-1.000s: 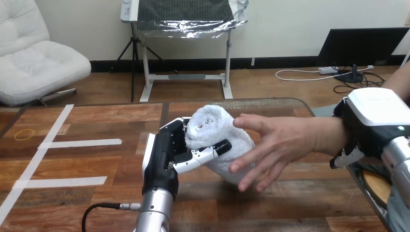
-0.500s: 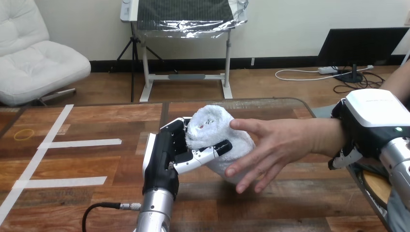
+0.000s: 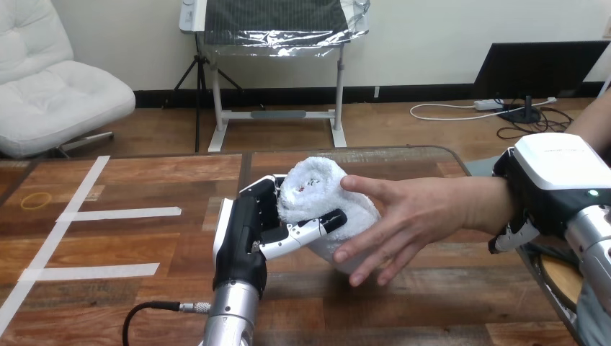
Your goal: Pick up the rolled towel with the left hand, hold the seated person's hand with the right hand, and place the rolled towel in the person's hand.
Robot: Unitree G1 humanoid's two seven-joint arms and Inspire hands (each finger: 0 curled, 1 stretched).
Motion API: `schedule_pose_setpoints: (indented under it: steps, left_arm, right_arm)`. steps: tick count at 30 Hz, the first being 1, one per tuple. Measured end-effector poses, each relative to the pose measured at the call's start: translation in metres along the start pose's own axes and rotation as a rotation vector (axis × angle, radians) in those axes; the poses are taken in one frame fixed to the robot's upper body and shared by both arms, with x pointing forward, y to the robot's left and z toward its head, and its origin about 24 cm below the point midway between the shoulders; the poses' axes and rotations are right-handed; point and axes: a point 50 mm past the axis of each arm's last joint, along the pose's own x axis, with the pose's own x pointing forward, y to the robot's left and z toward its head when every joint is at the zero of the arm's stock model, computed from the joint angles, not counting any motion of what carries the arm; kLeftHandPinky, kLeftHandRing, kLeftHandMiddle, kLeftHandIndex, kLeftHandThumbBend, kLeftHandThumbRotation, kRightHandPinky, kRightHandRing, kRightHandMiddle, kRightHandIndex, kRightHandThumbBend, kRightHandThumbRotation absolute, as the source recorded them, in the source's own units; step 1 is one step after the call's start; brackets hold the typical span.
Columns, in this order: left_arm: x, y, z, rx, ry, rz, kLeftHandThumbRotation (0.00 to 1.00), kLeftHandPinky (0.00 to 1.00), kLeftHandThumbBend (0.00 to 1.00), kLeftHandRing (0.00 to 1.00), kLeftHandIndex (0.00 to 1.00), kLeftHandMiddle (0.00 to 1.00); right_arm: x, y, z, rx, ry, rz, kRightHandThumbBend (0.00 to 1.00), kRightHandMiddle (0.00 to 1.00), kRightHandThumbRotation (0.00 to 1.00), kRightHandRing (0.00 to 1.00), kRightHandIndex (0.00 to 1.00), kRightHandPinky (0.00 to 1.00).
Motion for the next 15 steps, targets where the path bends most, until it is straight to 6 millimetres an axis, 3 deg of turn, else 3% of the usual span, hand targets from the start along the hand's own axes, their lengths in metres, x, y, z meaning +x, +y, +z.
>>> schedule_pose_setpoints:
  steps: [15]
  left_arm:
    - [0.0003, -0.0005, 0.0003, 0.007, 0.0, -0.002, 0.0, 0.49, 0.66, 0.47, 0.5, 0.46]
  right_arm:
    - [0.0003, 0.0016, 0.0008, -0.01, -0.005, 0.003, 0.77, 0.24, 0.0, 0.16, 0.3, 0.1]
